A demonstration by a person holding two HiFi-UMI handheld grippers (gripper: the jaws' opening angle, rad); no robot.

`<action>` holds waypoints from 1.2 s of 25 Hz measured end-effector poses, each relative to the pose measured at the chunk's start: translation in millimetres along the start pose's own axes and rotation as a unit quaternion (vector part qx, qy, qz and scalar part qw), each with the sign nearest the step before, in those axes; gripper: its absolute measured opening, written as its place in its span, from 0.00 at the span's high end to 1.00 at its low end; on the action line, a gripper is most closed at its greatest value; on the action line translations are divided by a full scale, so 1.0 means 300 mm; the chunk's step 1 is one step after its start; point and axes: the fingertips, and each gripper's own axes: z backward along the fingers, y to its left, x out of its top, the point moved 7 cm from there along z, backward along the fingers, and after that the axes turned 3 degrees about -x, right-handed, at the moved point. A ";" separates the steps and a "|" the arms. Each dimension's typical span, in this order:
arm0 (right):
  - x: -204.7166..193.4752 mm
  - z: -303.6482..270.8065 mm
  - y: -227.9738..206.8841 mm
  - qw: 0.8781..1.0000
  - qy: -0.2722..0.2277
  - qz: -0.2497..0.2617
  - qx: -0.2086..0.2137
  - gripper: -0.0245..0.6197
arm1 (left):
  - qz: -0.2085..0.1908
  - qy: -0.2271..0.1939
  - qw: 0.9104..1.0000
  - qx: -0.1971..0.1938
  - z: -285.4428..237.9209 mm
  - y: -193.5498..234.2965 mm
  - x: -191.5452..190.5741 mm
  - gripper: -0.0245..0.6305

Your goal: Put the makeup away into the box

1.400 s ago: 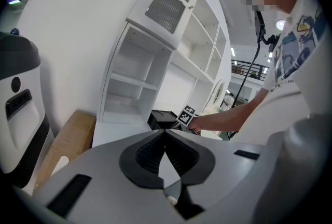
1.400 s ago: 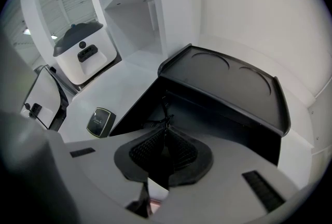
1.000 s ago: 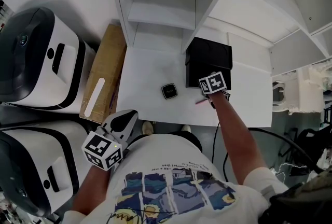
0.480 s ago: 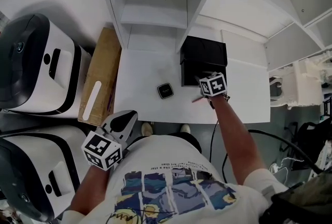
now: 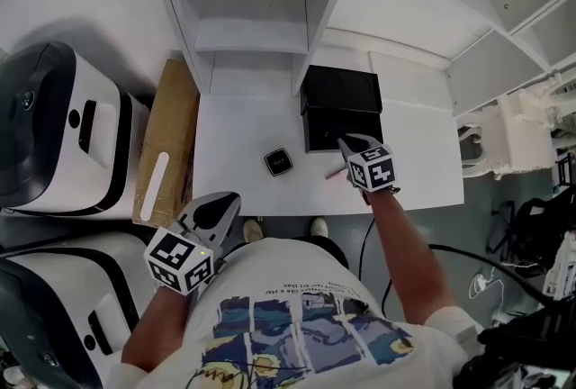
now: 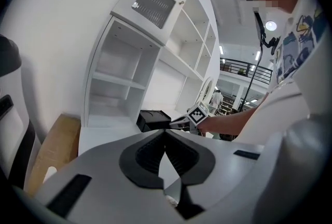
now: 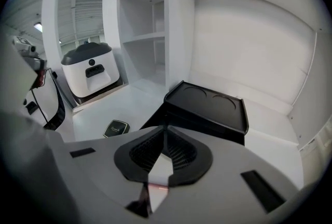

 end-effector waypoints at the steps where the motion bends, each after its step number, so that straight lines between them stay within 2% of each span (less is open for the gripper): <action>1: -0.001 0.022 0.012 1.000 -0.006 -0.002 0.002 0.90 | -0.001 0.001 1.000 -0.004 -0.007 0.001 0.002 0.94; 8: -0.029 0.169 0.147 0.999 -0.041 -0.007 0.033 0.91 | -0.009 0.007 1.000 -0.020 -0.044 0.003 0.004 0.94; 13: -0.099 0.220 0.266 0.998 -0.035 -0.007 0.058 0.91 | -0.007 0.006 1.000 -0.021 -0.048 0.013 0.003 0.94; 21: -0.201 0.170 0.387 0.996 -0.009 0.000 0.085 0.91 | -0.003 0.009 1.000 -0.013 -0.023 0.032 -0.010 0.94; 27: -0.203 0.081 0.436 0.995 -0.014 -0.001 0.097 0.90 | -0.001 0.010 1.000 -0.004 0.014 0.030 -0.026 0.94; 28: -0.199 0.062 0.444 0.995 -0.015 0.000 0.098 0.87 | -0.001 0.010 1.000 -0.002 0.023 0.031 -0.029 0.94; 29: -0.194 0.043 0.451 0.995 -0.015 0.001 0.097 0.76 | 0.000 0.011 1.000 0.000 0.032 0.032 -0.033 0.94; 30: -0.188 0.023 0.458 0.995 -0.015 0.003 0.098 0.70 | 0.001 0.012 1.000 0.003 0.041 0.034 -0.038 0.94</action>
